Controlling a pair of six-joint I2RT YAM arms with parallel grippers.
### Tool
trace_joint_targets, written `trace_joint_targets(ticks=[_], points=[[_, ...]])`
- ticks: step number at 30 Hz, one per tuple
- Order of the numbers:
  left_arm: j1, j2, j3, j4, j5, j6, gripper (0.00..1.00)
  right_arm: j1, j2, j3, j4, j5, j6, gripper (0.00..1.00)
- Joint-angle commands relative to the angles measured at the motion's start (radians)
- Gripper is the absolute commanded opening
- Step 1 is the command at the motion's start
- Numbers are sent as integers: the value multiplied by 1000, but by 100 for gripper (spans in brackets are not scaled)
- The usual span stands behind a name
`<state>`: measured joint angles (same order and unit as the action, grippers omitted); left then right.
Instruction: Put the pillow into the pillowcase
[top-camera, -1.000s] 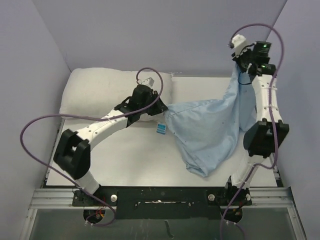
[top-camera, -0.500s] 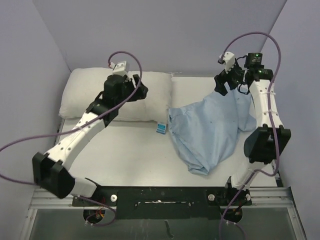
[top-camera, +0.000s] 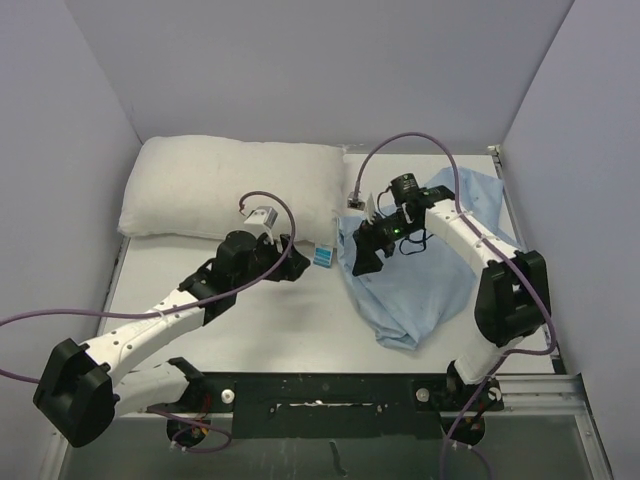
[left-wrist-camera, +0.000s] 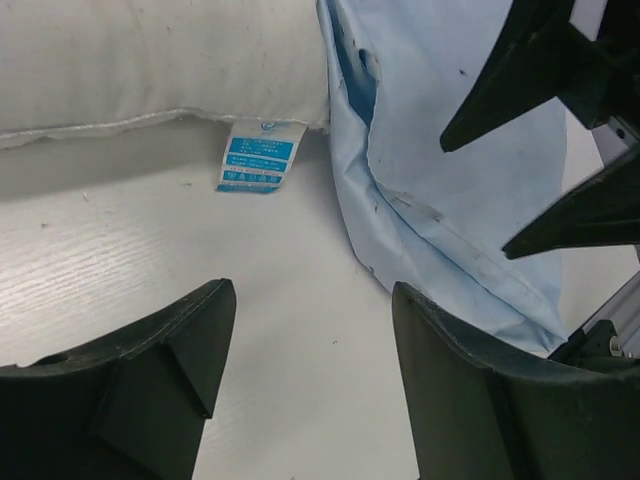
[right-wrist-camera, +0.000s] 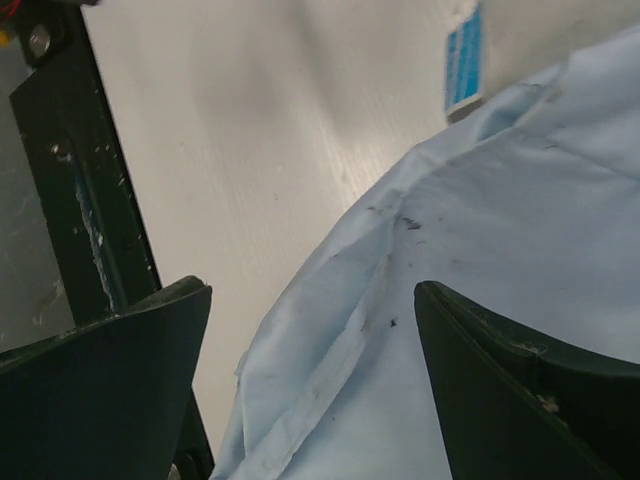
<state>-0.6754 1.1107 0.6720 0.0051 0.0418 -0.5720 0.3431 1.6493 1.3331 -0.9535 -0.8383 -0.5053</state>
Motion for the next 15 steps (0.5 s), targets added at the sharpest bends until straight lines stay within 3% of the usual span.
trace_joint_targets(ticks=[1,6,15], points=[[13,-32,63,81,-43,25,63,-3,73,98,210,123,238,85],[16,-109,38,17,-94,17,63,62,159,128,262,225,316,82],[22,-173,41,-25,-153,79,68,91,147,9,312,334,319,73]])
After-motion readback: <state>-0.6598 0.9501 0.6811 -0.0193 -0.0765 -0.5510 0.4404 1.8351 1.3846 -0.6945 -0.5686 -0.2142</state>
